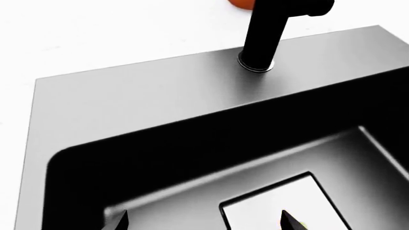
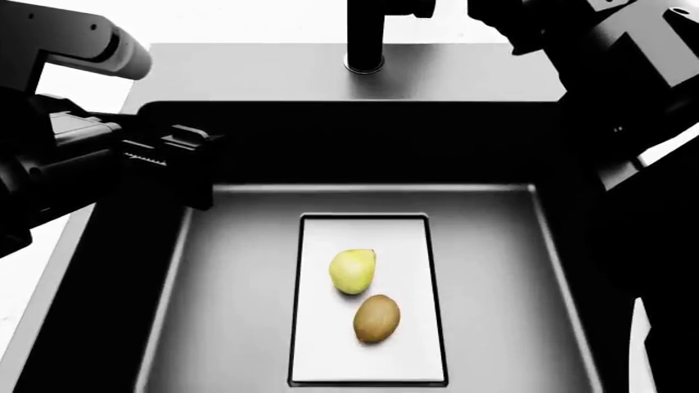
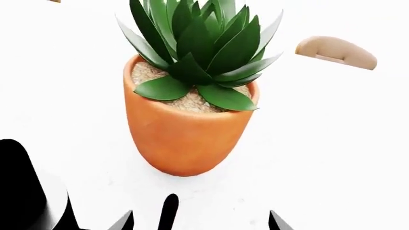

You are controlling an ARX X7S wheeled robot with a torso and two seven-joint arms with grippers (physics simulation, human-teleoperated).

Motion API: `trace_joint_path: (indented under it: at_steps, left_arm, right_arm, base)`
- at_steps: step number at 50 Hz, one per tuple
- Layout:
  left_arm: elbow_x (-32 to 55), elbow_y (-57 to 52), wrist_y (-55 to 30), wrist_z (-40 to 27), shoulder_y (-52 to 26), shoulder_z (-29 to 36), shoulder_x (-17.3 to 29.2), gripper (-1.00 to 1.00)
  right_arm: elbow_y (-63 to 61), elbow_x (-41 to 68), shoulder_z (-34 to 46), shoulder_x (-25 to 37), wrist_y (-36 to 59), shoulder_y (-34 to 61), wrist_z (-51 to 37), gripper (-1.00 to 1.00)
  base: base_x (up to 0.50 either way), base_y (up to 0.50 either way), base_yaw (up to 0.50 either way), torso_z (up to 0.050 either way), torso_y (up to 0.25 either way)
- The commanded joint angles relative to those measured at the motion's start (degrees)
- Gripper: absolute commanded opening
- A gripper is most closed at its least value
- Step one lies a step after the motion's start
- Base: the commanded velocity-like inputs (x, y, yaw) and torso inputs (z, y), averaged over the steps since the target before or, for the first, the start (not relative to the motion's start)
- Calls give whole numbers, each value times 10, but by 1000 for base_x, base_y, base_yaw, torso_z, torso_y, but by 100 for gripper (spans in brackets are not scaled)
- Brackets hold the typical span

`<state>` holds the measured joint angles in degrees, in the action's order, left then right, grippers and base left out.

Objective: Pick up the fruits and vegetables and place them in the sink. Turn on the sink faucet to wash them. Then turn the sink off and put them in the tray.

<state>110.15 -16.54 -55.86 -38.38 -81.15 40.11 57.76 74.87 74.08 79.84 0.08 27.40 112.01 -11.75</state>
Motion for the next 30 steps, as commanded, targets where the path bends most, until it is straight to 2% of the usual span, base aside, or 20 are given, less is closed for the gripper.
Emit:
trace_joint_path:
  at_steps: [1,7,22,30]
  left_arm:
    - [-2,2,2,5,3,-2,5,100]
    - [1,-1,3,2,3,-2,4,100]
    - [4,-1,2,-1,2,1,-1,100]
    - [7,-5,4,-7,3,3,-5,100]
  right_arm:
    - [1,-29,-29,-1,6,1,-8,100]
    - [1,-95,-105,7,26,3,-26,100]
    - [1,-314,-323,18,68,1,-9,100]
    - [1,-392,-403,30,78,1,-1,100]
  base:
    - [0,0,0,0,0]
    - [0,0,0,0,0]
    - [0,0,0,0,0]
    - [0,0,0,0,0]
